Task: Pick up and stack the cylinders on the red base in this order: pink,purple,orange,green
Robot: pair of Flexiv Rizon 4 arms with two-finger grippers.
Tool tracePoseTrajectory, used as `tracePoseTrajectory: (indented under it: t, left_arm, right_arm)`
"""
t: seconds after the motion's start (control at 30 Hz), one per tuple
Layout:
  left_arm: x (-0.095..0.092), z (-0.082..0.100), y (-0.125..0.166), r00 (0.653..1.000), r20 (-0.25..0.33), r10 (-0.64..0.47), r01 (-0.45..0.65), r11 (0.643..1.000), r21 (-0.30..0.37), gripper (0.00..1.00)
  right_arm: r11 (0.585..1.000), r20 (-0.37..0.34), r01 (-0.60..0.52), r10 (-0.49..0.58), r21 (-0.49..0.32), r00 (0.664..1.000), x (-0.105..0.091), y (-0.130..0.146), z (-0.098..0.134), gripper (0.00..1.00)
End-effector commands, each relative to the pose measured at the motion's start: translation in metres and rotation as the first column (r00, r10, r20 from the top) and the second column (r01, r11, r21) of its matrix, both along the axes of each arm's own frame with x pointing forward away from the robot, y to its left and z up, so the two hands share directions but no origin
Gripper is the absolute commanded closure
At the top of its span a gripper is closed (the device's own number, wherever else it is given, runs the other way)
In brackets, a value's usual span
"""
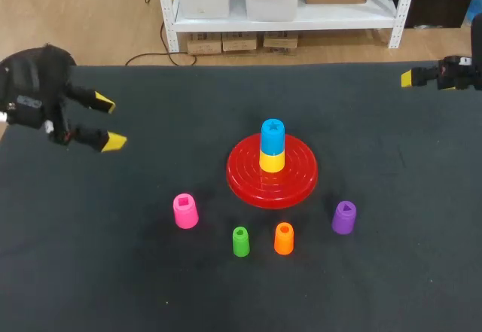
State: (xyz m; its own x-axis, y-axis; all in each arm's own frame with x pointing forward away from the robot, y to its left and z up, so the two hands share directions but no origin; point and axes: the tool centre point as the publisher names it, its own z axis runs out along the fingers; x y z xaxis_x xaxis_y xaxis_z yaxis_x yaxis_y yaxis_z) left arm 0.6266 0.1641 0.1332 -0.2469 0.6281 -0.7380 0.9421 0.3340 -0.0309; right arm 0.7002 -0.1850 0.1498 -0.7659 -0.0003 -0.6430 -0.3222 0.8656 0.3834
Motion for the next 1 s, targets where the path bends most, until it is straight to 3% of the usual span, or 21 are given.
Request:
tracePoseTrajectory:
  t: [0.03,0.13,0.2,0.27,0.4,0.6,0.7,0.77,1.0]
  left_arm:
    - [-0.017,-0.003,0.007,0.98,0.034,-0.198,0.199,0.979,-0.041,0.0]
    - [-0.026,-0.009,0.012,0.96,0.047,-0.277,0.278,0.96,-0.022,0.0]
    - [-0.03,-0.011,0.018,0.963,0.088,-0.253,0.253,0.967,0.017,0.0]
    - [-0.037,-0.009,0.025,0.96,0.101,-0.262,0.265,0.964,-0.014,0.0]
    - [-0.051,-0.01,0.04,0.958,0.129,-0.258,0.257,0.966,0.019,0.0]
    - [-0.055,-0.024,0.048,0.98,0.062,-0.187,0.182,0.981,0.071,0.0]
    - [-0.058,-0.03,0.046,0.98,0.046,-0.194,0.192,0.98,0.055,0.0]
    - [-0.06,-0.032,0.045,0.972,0.037,-0.232,0.231,0.973,0.027,0.0]
    - [-0.064,-0.039,0.039,0.946,0.007,-0.323,0.322,0.945,0.06,0.0]
  right_arm:
    - [1.0,0.0,0.001,-0.001,0.0,1.0,0.0,0.0,0.0,0.0]
    - [1.0,0.0,0.001,-0.001,0.0,1.0,0.0,0.0,0.0,0.0]
    - [1.0,0.0,0.001,-0.001,0.0,1.0,0.0,0.0,0.0,0.0]
    - [1.0,0.0,0.001,-0.001,0.0,1.0,0.0,0.0,0.0,0.0]
    - [1.0,0.0,0.001,-0.001,0.0,1.0,0.0,0.0,0.0,0.0]
    - [1.0,0.0,0.001,-0.001,0.0,1.0,0.0,0.0,0.0,0.0]
    - [1.0,0.0,0.001,-0.001,0.0,1.0,0.0,0.0,0.0,0.0]
    - [1.0,0.0,0.001,-0.001,0.0,1.0,0.0,0.0,0.0,0.0]
    - [1.0,0.0,0.001,-0.001,0.0,1.0,0.0,0.0,0.0,0.0]
